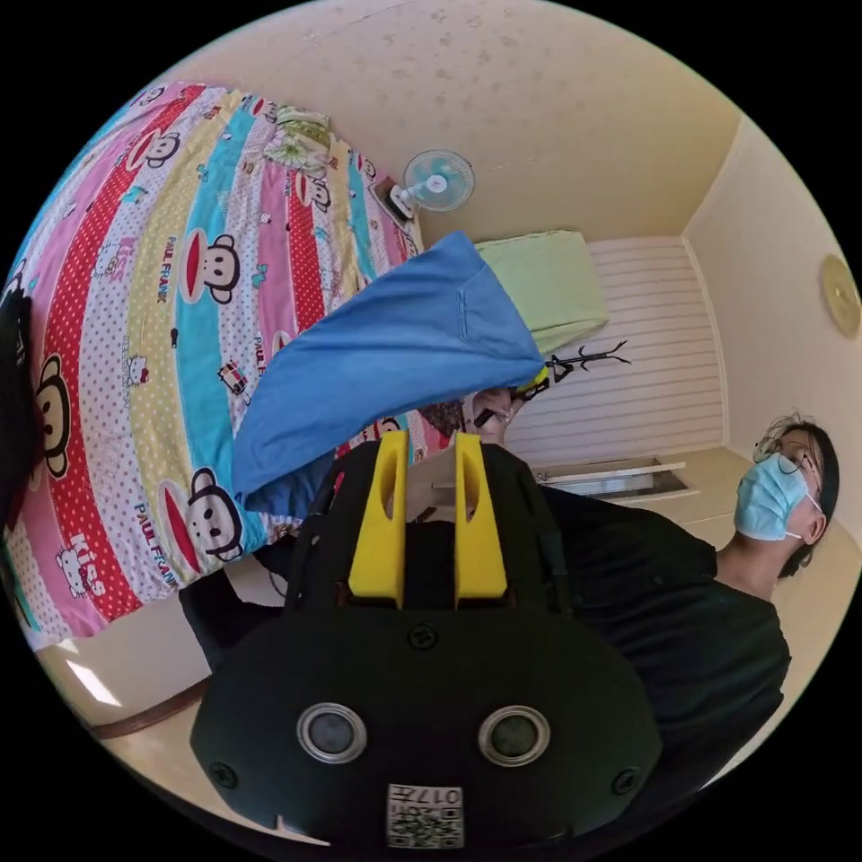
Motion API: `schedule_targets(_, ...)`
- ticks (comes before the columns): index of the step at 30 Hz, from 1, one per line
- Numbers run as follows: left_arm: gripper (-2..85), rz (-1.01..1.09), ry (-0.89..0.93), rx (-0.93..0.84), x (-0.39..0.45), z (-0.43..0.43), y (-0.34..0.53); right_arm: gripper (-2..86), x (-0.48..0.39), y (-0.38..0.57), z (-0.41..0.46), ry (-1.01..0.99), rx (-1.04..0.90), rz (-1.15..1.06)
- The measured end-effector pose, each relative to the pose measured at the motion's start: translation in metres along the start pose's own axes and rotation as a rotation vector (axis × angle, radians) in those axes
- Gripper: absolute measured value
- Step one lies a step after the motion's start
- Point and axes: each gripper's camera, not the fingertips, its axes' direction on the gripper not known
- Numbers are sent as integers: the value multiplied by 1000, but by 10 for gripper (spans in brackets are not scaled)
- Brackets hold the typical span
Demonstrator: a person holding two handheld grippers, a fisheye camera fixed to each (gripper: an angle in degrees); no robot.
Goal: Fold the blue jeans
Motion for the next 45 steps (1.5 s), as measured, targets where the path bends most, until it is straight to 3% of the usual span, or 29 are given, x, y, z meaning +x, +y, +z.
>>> schedule_targets(2,141,78,43,119,12,-21,0,13,-25,-32,20,-49,-40,-127)
schedule_targets(4,172,178,175,214,10,-34,1,17,-33,-57,36,-86,-66,-83)
schedule_targets(5,174,195,226,201,7,-30,-1,18,-32,-60,40,-85,-78,-40)
schedule_targets(8,171,132,597,-38,-28,41,-15,23,-40,-65,82,-85,-267,84)
schedule_targets(9,129,70,672,-86,-42,72,-12,25,-47,-64,103,-59,-362,128)
schedule_targets(13,14,-8,702,152,-59,95,14,39,-73,-61,126,210,-610,404)
schedule_targets(15,6,64,621,202,-45,76,14,55,-92,-61,117,418,-692,546)
schedule_targets(19,0,332,107,175,49,54,6,131,-184,-83,102,813,-559,595)
schedule_targets(22,0,498,6,148,115,81,11,175,-243,-100,135,842,-463,487)
schedule_targets(27,17,673,38,30,182,132,37,164,-279,-105,183,1025,-429,358)
schedule_targets(29,43,711,21,-28,191,139,47,82,-294,-111,178,973,-350,306)
schedule_targets(33,97,746,45,51,181,99,73,67,-332,-144,156,852,-386,138)
schedule_targets(38,99,486,25,142,111,61,88,63,-381,-193,121,676,-328,-31)
schedule_targets(40,143,336,97,162,70,55,94,62,-400,-220,97,541,-236,-77)
schedule_targets(45,165,256,302,155,36,64,88,62,-429,-272,67,182,-134,-218)
